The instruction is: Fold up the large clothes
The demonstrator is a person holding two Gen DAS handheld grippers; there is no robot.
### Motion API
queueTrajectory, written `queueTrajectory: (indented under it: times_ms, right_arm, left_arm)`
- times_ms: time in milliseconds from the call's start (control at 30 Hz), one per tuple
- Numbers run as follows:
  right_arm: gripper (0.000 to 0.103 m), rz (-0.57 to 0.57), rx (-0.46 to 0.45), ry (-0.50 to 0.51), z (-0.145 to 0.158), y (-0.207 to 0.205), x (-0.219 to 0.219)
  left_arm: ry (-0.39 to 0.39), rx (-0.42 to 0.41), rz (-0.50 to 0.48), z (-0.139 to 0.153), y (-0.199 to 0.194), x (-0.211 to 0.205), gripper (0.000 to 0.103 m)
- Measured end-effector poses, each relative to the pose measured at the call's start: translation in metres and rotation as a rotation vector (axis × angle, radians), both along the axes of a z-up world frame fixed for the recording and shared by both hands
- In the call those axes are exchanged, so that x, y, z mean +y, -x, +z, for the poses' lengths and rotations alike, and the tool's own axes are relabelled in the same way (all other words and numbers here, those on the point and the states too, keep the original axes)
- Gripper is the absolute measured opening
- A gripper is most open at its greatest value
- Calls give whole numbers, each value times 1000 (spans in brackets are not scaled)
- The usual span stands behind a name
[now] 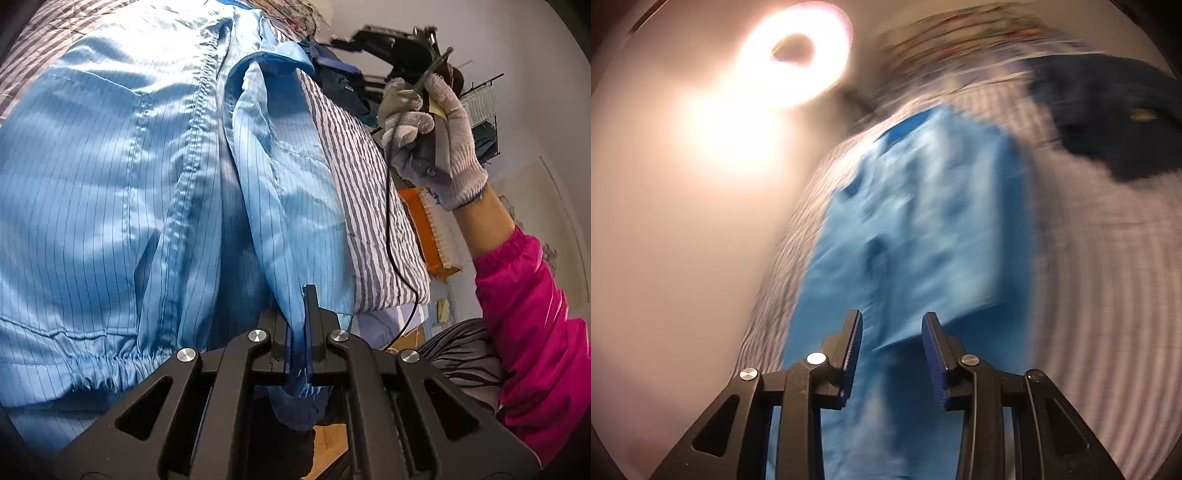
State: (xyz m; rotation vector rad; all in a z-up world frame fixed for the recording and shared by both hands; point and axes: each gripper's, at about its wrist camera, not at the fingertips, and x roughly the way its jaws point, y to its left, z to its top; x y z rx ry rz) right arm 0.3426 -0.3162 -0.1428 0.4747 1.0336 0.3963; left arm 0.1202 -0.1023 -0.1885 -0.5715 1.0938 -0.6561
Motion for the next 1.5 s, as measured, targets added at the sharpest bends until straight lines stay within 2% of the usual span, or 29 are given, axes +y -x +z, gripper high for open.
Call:
queueTrajectory:
  times_ms: [67,133,167,200,333,400,467,533,700,767,833,900,1033,1133,1267,1367,1433,1500]
  right_arm:
    - [35,-89,27,-15,-6,-4,-24]
    - [44,-155,58,-48,-14,-12,-36]
    - [54,-182,70,-72,-19,-16,-41]
    - [59,-197,73,-92,-23,-18,-44]
    - [59,-194,84,-107,-36,-39,-30]
    - [52,-166,90,-102,-40,-52,-19]
    - [46,-120,99,-163,-45,-66,-2]
    - [46,-82,94,-184,-49,-82,18]
    - [47,13,103,-148,-64,-131,80]
    - [47,23,140,-78,-76,-142,99]
    - [46,34,142,-27,-75,-143,106]
    - [46,44,105,-34,-59,-135,103]
    - [47,20,15,-103,-4,-97,68]
    - [48,37,-51,-101,40,-49,40]
    - [53,41,-124,-73,96,38,10]
    - [54,51,-142,-29,114,96,-7]
    - [54,56,-146,50,115,133,-11]
    - [54,71,-146,150,105,164,-7]
  left_arm:
    - [5,1,-11,0,0,-3,2]
    - [1,-7,-16,2,-2,-8,2]
    - [-2,-12,-19,3,1,-11,2]
    - [-5,-15,-20,3,2,-13,2]
    - [-6,-4,-19,-1,-3,-11,2]
    - [-5,7,-16,-4,-4,-10,2]
    - [-7,15,-13,-4,-4,-7,2]
    - [-12,18,-11,-6,-6,-6,2]
    - [-28,15,-9,-7,-7,-1,2]
    - [-25,21,-9,-8,-9,0,2]
    - [-22,24,-10,-8,-9,0,2]
    - [-15,25,-15,-9,-8,1,2]
    - [-35,13,-16,-7,-6,1,2]
    - [-66,-6,-16,-5,-3,-2,2]
    - [-85,-19,-10,0,1,-1,2]
    - [-103,-31,3,2,7,0,2]
    - [-103,-31,8,2,9,1,2]
    - [-100,-14,0,1,12,0,3]
